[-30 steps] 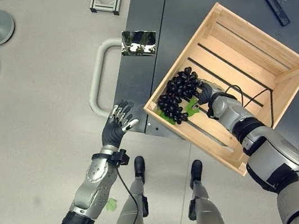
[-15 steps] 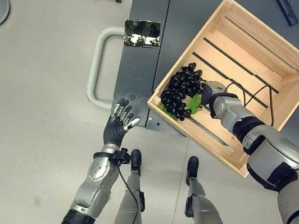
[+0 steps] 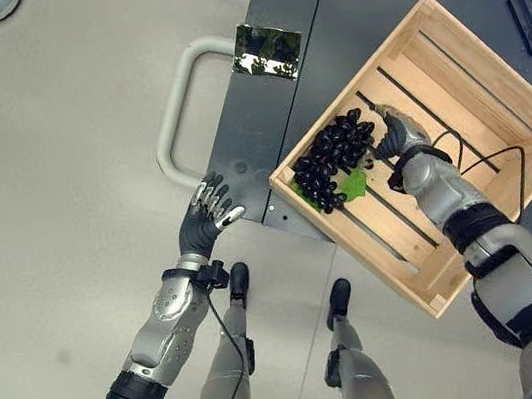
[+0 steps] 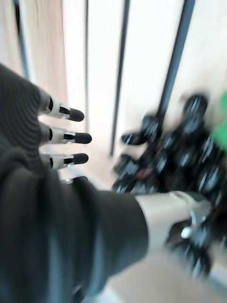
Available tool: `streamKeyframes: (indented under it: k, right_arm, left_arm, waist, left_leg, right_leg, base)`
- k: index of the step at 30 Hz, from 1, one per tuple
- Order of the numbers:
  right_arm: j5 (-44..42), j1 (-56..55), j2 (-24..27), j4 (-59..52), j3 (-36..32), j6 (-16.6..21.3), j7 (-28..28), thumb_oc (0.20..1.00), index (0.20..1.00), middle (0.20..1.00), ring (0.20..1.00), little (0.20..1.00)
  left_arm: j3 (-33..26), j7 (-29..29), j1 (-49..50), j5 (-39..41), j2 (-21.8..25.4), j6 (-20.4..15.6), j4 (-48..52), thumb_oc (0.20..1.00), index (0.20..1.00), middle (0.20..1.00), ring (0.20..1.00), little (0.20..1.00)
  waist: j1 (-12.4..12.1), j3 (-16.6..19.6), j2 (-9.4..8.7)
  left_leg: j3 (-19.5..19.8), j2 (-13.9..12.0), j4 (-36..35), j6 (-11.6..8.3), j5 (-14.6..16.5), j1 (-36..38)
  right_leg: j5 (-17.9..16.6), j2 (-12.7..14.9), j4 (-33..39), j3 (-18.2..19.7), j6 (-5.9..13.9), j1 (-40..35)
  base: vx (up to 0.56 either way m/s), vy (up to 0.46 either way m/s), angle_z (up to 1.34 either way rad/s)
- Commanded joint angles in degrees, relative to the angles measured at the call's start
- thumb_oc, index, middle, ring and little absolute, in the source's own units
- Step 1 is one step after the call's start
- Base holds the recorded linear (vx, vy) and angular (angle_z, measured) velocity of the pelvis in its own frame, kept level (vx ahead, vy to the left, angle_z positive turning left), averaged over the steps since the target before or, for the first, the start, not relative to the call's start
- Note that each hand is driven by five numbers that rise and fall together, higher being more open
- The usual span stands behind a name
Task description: Pick up the fruits from the basket on one side to the basket on the other side
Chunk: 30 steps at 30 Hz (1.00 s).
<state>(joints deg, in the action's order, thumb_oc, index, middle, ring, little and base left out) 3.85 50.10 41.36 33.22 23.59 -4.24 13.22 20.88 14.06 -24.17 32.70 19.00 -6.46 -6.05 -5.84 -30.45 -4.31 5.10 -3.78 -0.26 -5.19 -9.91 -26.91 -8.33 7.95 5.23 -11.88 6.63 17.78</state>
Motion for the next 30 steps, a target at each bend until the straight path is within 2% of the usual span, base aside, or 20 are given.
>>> streamKeyframes:
  k: [1, 5, 11, 16, 22, 30]
  right_arm:
    - [-0.45, -1.21, 2.37, -3.12, -3.56, 1.71, 4.10, 1.000, 1.000, 1.000, 1.000, 1.000]
    - [1.92, -6.65, 1.29, -8.56, -7.20, 1.72, 4.28, 1.000, 1.000, 1.000, 1.000, 1.000]
    - [3.50, -5.70, 0.17, -7.60, -5.64, 1.34, 3.76, 1.000, 1.000, 1.000, 1.000, 1.000]
    - [4.86, -0.51, -0.40, -1.99, -0.09, 0.82, 2.16, 1.000, 1.000, 1.000, 1.000, 1.000]
    - [6.43, 11.37, -1.84, 12.55, 11.04, -0.38, -0.47, 1.000, 1.000, 1.000, 1.000, 1.000]
    - [7.57, 18.37, -4.81, 22.75, 17.85, -0.76, -2.04, 1.000, 1.000, 1.000, 1.000, 1.000]
  left_arm:
    - [-2.17, 0.83, 0.01, -1.70, -0.22, -2.75, 3.13, 1.000, 1.000, 1.000, 1.000, 1.000]
    - [-2.36, 1.33, 0.14, -2.20, -0.02, -2.58, 3.00, 1.000, 1.000, 1.000, 1.000, 1.000]
    - [-1.25, 1.36, -0.31, -1.96, -0.12, -2.75, 3.02, 1.000, 1.000, 1.000, 1.000, 1.000]
    - [-0.12, 0.95, -0.60, -1.53, -0.18, -2.77, 3.24, 1.000, 1.000, 1.000, 1.000, 1.000]
    - [2.04, -0.26, -0.56, -0.19, 0.03, -3.14, 4.00, 1.000, 1.000, 1.000, 1.000, 1.000]
    - [3.31, -0.72, -0.96, 0.20, 0.15, -3.24, 4.87, 1.000, 1.000, 1.000, 1.000, 1.000]
  waist:
    - [0.59, 0.66, -2.22]
    - [0.94, 0.66, -2.46]
    - [0.72, 0.66, -2.40]
    - [0.09, 0.66, -2.25]
    - [-1.54, 0.66, -2.00]
    - [-2.58, 0.66, -1.98]
  left_leg:
    - [-1.19, 0.20, 2.23, -1.58, 6.81, 0.94]
    - [-1.16, 0.20, 2.31, -1.44, 6.91, 0.91]
    - [-1.23, 0.34, 2.42, -1.37, 6.93, 0.80]
    - [-1.06, 0.34, 2.53, -1.44, 6.79, 0.39]
    - [-0.77, 0.65, 2.92, -1.60, 6.67, -0.54]
    - [-0.14, 0.89, 3.54, -1.69, 6.69, -1.48]
  right_leg:
    - [10.25, 2.92, -5.83, 1.36, 4.52, -1.00]
    - [10.44, 3.02, -5.87, 1.39, 4.48, -0.98]
    - [10.48, 3.03, -5.94, 1.55, 4.36, -0.75]
    - [10.30, 3.04, -6.00, 1.44, 4.31, -0.41]
    - [10.05, 2.83, -5.92, 1.13, 4.20, 0.00]
    - [10.01, 2.52, -5.97, 0.82, 4.23, 0.13]
  base:
    - [0.00, 0.000, 0.00]
    - [0.00, 0.000, 0.00]
    - [0.00, 0.000, 0.00]
    - [0.00, 0.000, 0.00]
    - [0.00, 0.000, 0.00]
    - [0.00, -0.002, 0.04]
